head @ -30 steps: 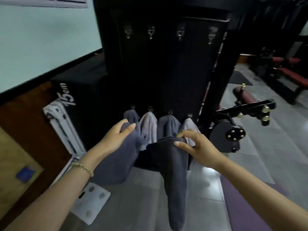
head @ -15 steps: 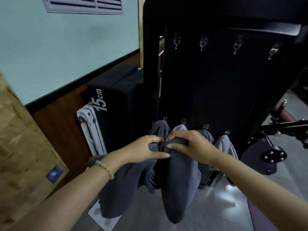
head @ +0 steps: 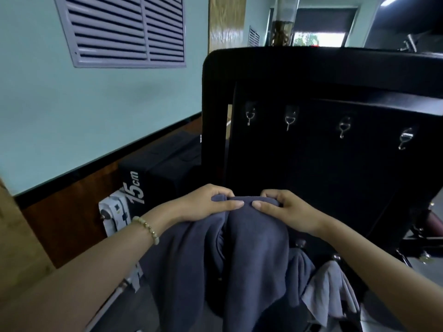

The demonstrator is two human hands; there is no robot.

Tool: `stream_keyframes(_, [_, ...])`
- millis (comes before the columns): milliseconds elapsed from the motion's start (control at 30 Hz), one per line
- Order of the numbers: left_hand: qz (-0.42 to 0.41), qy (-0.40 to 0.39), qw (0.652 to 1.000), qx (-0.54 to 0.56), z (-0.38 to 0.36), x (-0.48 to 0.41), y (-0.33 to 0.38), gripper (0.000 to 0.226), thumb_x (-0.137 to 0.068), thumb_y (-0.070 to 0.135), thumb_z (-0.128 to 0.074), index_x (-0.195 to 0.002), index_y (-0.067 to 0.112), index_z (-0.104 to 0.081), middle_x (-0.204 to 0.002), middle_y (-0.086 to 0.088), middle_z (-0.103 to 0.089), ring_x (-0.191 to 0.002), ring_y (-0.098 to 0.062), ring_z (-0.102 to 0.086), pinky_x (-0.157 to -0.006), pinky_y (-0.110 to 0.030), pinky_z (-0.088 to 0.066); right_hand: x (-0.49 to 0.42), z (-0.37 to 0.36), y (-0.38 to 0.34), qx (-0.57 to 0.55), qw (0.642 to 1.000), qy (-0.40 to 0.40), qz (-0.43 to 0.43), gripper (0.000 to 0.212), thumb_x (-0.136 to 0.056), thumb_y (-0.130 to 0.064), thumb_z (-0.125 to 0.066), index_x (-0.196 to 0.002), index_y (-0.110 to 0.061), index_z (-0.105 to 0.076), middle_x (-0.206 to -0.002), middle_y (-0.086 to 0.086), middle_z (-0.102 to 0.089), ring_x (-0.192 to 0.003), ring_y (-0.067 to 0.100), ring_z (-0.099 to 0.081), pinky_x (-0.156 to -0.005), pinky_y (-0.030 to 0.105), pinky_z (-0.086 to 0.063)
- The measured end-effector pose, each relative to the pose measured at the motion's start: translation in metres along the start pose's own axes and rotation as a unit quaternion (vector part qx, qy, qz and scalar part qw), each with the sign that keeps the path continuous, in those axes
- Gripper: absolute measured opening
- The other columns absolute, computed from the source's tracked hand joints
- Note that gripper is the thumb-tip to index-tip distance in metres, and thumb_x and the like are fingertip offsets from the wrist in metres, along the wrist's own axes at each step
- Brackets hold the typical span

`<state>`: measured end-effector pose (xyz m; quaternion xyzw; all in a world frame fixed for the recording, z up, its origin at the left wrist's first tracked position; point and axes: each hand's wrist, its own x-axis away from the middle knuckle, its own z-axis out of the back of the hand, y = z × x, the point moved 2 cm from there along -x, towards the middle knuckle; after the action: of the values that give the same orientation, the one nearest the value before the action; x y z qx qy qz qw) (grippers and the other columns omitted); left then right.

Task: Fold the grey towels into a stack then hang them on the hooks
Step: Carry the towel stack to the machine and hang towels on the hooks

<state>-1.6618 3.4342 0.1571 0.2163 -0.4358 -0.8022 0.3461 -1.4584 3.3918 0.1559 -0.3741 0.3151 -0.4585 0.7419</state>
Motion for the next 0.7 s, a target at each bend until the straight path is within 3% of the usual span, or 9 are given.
stream_keyframes(133, [-0.009, 0.019, 1.0, 0.011, 0.028, -0.035, 0.008, 0.028, -0.093, 0.032, -0.056, -0.069, 0.019, -0.062, -0.065, 0.016, -0.063, -0.065, 0.006, -0.057, -0.065, -0.007, -0.042, -0.023, 0.033, -0.005, -0.038, 0.999, 0.016, 0.011, 0.026, -0.089, -0.03, -0.059, -0.104, -0.009, -0.058, -0.096, 0.006, -0.066, -0.085, 0.02, -0.066, -0.074, 0.029, -0.054])
stream_keyframes(233, [-0.042, 0.043, 0.998, -0.004, 0.052, -0.058, 0.008, 0.021, -0.094, 0.031, -0.055, -0.09, 0.015, -0.069, -0.089, 0.013, -0.069, -0.086, 0.004, -0.063, -0.077, -0.009, -0.044, -0.039, 0.05, -0.01, -0.088, 0.996, 0.009, 0.01, 0.028, -0.095, -0.025, -0.051, -0.123, -0.027, -0.049, -0.106, 0.011, -0.068, -0.096, 0.024, -0.068, -0.077, 0.029, -0.055])
stream_keyframes(300, [-0.077, 0.067, 0.995, -0.002, 0.072, -0.074, 0.005, 0.018, -0.093, 0.028, -0.056, -0.104, 0.019, -0.067, -0.104, 0.013, -0.067, -0.099, 0.002, -0.061, -0.086, -0.012, -0.044, -0.054, 0.06, -0.012, -0.093, 0.995, 0.018, 0.016, 0.026, -0.097, -0.022, -0.048, -0.122, -0.025, -0.052, -0.11, 0.009, -0.068, -0.102, 0.023, -0.067, -0.082, 0.029, -0.055])
stream_keyframes(400, [-0.104, 0.079, 0.991, 0.023, 0.1, -0.101, 0.002, 0.017, -0.093, 0.024, -0.057, -0.108, 0.023, -0.065, -0.111, 0.008, -0.065, -0.105, -0.004, -0.06, -0.096, -0.019, -0.045, -0.082, 0.071, -0.016, -0.054, 0.997, 0.054, 0.019, 0.024, -0.098, -0.019, -0.045, -0.111, -0.018, -0.066, -0.112, -0.005, -0.067, -0.107, 0.01, -0.063, -0.083, 0.02, -0.051])
stream_keyframes(533, [-0.122, 0.036, 0.991, 0.04, 0.135, -0.135, 0.0, 0.017, -0.094, 0.02, -0.056, -0.103, 0.021, -0.07, -0.103, 0.013, -0.07, -0.103, 0.001, -0.061, -0.088, -0.013, -0.047, -0.12, 0.087, -0.024, -0.005, 0.996, 0.085, 0.004, 0.023, -0.094, -0.026, -0.051, -0.108, -0.024, -0.07, -0.11, -0.011, -0.068, -0.106, 0.002, -0.062, -0.083, 0.013, -0.048])
stream_keyframes(700, [-0.162, -0.008, 0.986, -0.042, 0.169, -0.179, 0.009, 0.015, -0.089, 0.024, -0.064, -0.099, 0.028, -0.073, -0.1, 0.017, -0.071, -0.102, 0.004, -0.062, -0.088, -0.011, -0.046, -0.16, 0.109, -0.033, 0.165, 0.97, 0.173, 0.035, 0.02, -0.089, -0.025, -0.062, -0.105, -0.024, -0.073, -0.101, -0.016, -0.071, -0.099, -0.005, -0.063, -0.084, 0.008, -0.046])
